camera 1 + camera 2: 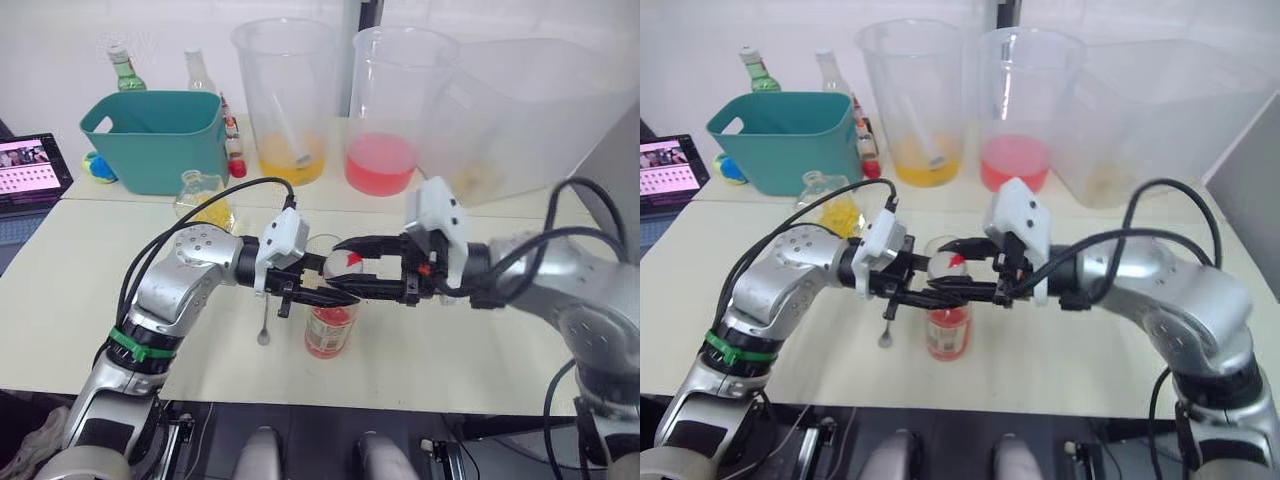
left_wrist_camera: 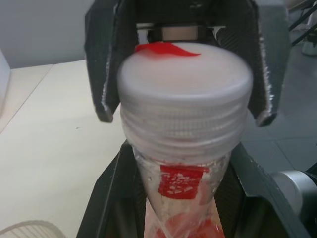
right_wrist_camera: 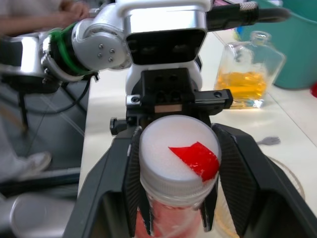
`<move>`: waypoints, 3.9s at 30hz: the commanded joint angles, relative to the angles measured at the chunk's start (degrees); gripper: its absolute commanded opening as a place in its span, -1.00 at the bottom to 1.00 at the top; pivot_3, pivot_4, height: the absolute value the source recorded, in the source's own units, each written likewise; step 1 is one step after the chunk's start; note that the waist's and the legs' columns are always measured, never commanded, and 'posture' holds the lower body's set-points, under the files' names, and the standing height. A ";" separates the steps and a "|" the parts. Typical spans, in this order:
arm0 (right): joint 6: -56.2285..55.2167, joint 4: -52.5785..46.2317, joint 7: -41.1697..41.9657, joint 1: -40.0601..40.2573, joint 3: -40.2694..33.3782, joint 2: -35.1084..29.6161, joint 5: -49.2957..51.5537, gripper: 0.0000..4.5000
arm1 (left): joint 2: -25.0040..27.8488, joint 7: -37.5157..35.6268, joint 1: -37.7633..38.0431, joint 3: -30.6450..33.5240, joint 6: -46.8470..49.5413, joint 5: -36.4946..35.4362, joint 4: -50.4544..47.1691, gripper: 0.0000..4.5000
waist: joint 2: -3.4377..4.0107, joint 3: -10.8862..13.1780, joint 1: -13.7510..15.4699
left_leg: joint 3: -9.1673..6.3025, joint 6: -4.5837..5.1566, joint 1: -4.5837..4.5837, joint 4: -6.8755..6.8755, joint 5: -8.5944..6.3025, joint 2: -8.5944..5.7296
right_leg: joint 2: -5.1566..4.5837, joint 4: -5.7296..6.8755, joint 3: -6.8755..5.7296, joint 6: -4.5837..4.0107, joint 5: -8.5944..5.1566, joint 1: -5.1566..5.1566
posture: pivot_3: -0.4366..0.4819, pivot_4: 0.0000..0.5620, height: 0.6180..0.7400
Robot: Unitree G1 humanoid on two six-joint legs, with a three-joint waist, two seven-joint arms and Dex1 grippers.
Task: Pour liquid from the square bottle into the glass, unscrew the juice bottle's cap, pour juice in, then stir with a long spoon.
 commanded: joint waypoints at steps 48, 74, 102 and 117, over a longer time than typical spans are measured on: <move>12.29 -9.57 -18.06 7.72 -13.50 6.95 11.53 0.33 | -2.61 1.68 -0.58 -3.29 -0.95 4.00 3.37 -0.38 | 0.01 0.01 1.11 | -0.07 0.00 -0.02 0.00 0.00 -0.07 | -0.06 -0.26 -0.06 0.01 0.00 0.25 | -0.05 -0.47 0.77; -19.69 23.44 42.34 -15.25 10.34 6.94 -12.15 -0.23 | 1.95 9.28 6.85 0.98 4.34 2.10 -7.73 -0.38 | 0.04 0.02 0.17 | -0.11 0.00 0.04 -0.03 -0.01 -0.01 | -0.04 -0.37 -0.12 0.03 -0.01 0.31 | -0.05 -0.47 0.77; 17.38 -9.79 -22.12 5.10 -18.21 10.93 17.85 0.99 | -3.29 3.78 0.24 -3.48 1.42 2.41 1.71 -0.38 | 0.03 0.02 1.00 | -0.24 0.01 -0.05 -0.04 -0.02 -0.11 | -0.08 -0.39 -0.18 0.03 0.00 0.37 | -0.05 -0.47 0.77; 15.20 -13.28 -37.29 9.89 -17.53 7.71 25.19 0.99 | -4.70 1.64 -1.85 -3.64 0.42 3.11 4.44 -0.38 | 0.03 0.02 1.28 | -0.26 0.02 -0.12 -0.05 -0.01 -0.12 | -0.08 -0.69 -0.17 0.04 0.00 0.40 | -0.05 -0.47 0.77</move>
